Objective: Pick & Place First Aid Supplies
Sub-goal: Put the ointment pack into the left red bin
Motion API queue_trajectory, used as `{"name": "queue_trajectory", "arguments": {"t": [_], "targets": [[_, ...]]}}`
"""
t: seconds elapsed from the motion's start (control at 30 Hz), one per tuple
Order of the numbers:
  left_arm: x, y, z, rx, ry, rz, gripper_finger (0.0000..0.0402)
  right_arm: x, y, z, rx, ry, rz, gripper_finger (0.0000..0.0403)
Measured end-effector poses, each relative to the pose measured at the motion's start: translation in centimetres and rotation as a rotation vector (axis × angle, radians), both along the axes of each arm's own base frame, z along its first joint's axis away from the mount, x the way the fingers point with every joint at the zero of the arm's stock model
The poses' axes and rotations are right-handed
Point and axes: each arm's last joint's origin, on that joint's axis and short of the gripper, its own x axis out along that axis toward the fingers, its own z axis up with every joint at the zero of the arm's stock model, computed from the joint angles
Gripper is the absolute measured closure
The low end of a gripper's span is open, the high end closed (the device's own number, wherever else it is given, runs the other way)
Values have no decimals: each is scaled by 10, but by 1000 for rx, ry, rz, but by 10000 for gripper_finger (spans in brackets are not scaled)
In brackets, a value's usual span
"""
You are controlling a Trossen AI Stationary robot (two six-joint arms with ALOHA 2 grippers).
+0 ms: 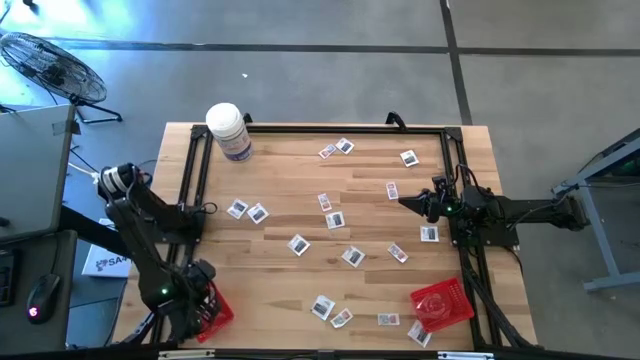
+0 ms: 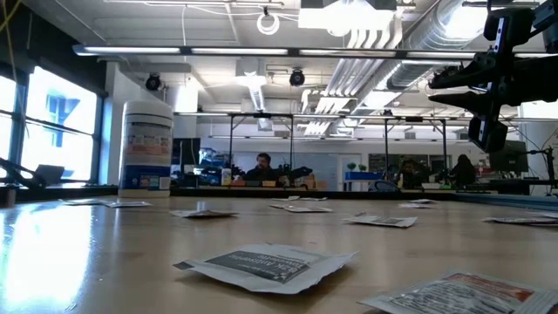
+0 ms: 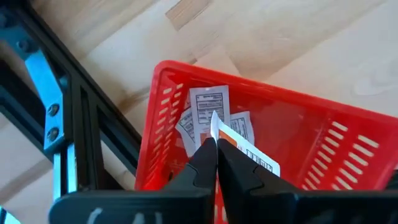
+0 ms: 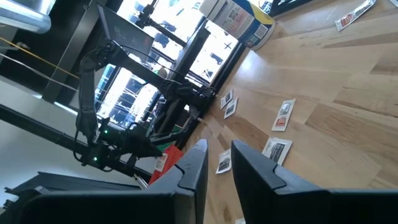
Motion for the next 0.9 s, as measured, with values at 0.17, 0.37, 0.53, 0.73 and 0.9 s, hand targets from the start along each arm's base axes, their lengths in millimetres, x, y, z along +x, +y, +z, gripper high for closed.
{"name": "queue_trajectory", "arguments": {"t": [0.17, 0.37, 0.53, 0.73, 0.9], "targets": [[1, -3, -6, 22, 11, -61, 359, 0, 0, 0, 0, 0, 0, 339], [-1, 3, -5, 72, 46, -102, 321, 0, 0, 0, 0, 0, -1, 339], [1, 13, 4, 66, 66, -120, 319, 0, 0, 0, 0, 0, 0, 339], [18, 37, 19, 102, -51, -112, 319, 0, 0, 0, 0, 0, 0, 339], [43, 61, 26, 429, -393, -65, 319, 0, 0, 0, 0, 0, 0, 339]]}}
